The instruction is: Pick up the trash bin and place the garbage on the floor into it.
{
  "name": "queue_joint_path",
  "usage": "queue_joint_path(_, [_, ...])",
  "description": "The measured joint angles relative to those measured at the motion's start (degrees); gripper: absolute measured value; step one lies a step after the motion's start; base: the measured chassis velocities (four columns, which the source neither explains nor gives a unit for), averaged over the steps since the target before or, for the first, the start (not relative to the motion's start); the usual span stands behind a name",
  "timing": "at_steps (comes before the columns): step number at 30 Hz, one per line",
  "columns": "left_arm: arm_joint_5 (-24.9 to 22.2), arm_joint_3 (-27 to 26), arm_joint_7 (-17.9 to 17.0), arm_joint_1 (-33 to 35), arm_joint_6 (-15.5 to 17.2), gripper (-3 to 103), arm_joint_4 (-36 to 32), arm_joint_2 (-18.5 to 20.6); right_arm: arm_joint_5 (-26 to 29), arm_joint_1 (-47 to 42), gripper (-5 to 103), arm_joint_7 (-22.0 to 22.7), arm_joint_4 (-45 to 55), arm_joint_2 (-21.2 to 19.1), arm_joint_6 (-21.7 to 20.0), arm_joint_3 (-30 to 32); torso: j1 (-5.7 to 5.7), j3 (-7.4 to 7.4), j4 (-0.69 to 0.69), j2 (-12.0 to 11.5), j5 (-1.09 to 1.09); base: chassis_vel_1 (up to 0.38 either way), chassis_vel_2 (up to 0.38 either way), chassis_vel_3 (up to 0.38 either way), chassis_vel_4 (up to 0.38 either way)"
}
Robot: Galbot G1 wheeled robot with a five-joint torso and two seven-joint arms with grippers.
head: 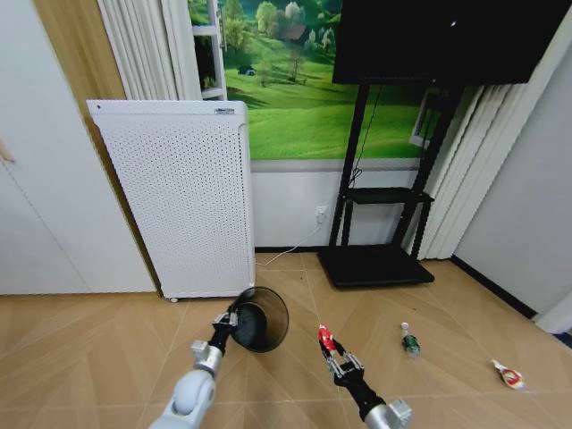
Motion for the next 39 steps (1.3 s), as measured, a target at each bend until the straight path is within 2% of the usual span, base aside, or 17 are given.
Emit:
queue_joint_path(2, [2.0,1.6,2.1,-1.5,-1.1,7,1.8,-2.0,0.0,-0.2,37,0.1,0.4,-0.4,0.1,-0.3,0.0,0.0,0.0,0.0,0.0,0.0,0.0,0.0,0.0])
queue_joint_path(5, [2.0,3.4,3.5,-1.2,-1.1,7,0.6,-2.8,0.0,-0.5,37,-0.1,0.4,-1.1,0.6,-0.3,0.0,-0.01,0.0,0.0,0.0,0.0,0.0,0.0,0.0])
queue_joint_path(12, [0.6,6.6,7.0,2.7,-1.3,7,-3.5,-1.9,0.4,-0.2,37,-0.2,-0.8,-1.5,1.2,-0.7,0.0,-0.02,0.01,0.0,0.0,0.0,0.0,0.0,0.0])
queue_joint_path(16, [1.4,6.0,9.3,6.2,-2.3,7,-5.0,-1.2,0.2,0.7,37,0.0,-1.9,-1.5,1.2,-2.2,-0.01,-0.02,0.02,0.0,0.0,0.0,0.0,0.0,0.0])
queue_joint_path(20, [1.8,5.0,10.0,7.4,-2.9,7,-5.4,-1.0,-0.4,1.3,37,1.5,-2.1,-1.4,1.2,-3.4,-0.01,-0.02,0.03,0.0,0.0,0.0,0.0,0.0,0.0])
queue_joint_path(21, [1.8,4.6,10.2,7.7,-3.1,7,-5.4,-1.0,-0.6,1.5,35,1.8,-2.3,-1.4,1.2,-3.7,-0.01,-0.02,0.02,0.0,0.0,0.0,0.0,0.0,0.0])
queue_joint_path(23, [1.8,4.3,10.3,7.9,-3.3,7,-5.7,-1.1,-1.1,1.5,39,1.9,-2.4,-1.3,1.4,-4.0,-0.01,-0.02,0.02,0.0,0.0,0.0,0.0,0.0,0.0])
queue_joint_path(25, [1.6,4.1,10.3,7.7,-3.3,7,-5.9,-1.4,-1.4,1.1,50,1.9,-2.4,-1.2,1.6,-4.1,-0.01,-0.02,0.01,0.0,-0.01,0.0,0.0,0.0,0.0])
queue_joint_path(26, [1.6,4.1,10.3,7.7,-3.3,7,-5.9,-1.4,-1.4,1.1,50,1.9,-2.4,-1.2,1.6,-4.1,-0.01,-0.02,0.01,0.0,-0.01,0.0,0.0,0.0,0.0])
queue_joint_path(28, [1.3,3.7,10.1,7.2,-3.3,7,-5.9,-1.9,-1.8,0.4,61,1.6,-2.6,-0.7,2.2,-4.0,-0.01,-0.02,-0.01,0.0,-0.02,0.0,0.0,0.0,0.0])
queue_joint_path(29, [1.3,3.7,10.1,7.2,-3.3,7,-5.9,-1.9,-1.8,0.4,61,1.6,-2.6,-0.7,2.2,-4.0,-0.01,-0.02,-0.01,0.0,-0.02,0.0,0.0,0.0,0.0])
queue_joint_path(32, [0.1,3.9,9.8,7.1,-2.6,7,-6.4,-2.0,-2.5,-0.1,77,1.5,-3.1,-0.2,2.9,-4.2,-0.01,-0.01,0.0,0.0,-0.01,0.0,0.0,0.0,0.0])
queue_joint_path(33, [0.1,3.9,9.8,7.1,-2.6,7,-6.4,-2.0,-2.5,-0.1,77,1.5,-3.1,-0.2,2.9,-4.2,-0.01,-0.01,0.0,0.0,-0.01,0.0,0.0,0.0,0.0])
queue_joint_path(35, [0.1,3.8,9.7,7.5,-2.4,7,-6.4,-2.1,-2.5,0.0,88,1.5,-3.4,-0.1,3.3,-4.5,-0.01,-0.01,0.01,0.0,-0.01,0.0,0.0,0.0,0.0])
queue_joint_path(37, [0.1,3.5,9.6,7.7,-2.4,7,-6.4,-2.4,-2.5,0.2,88,1.5,-3.4,-0.1,3.7,-4.6,-0.01,-0.01,0.01,0.0,-0.01,0.0,0.0,0.0,0.0])
queue_joint_path(38, [0.2,2.8,9.0,8.0,-2.4,7,-6.3,-2.8,-2.4,0.6,93,1.6,-3.4,-0.1,4.5,-4.7,-0.01,-0.01,0.0,0.0,-0.02,0.0,0.0,0.0,0.0])
queue_joint_path(39, [0.2,2.8,9.0,8.0,-2.4,7,-6.3,-2.8,-2.4,0.6,93,1.6,-3.4,-0.1,4.5,-4.7,-0.01,-0.01,0.0,0.0,-0.02,0.0,0.0,0.0,0.0])
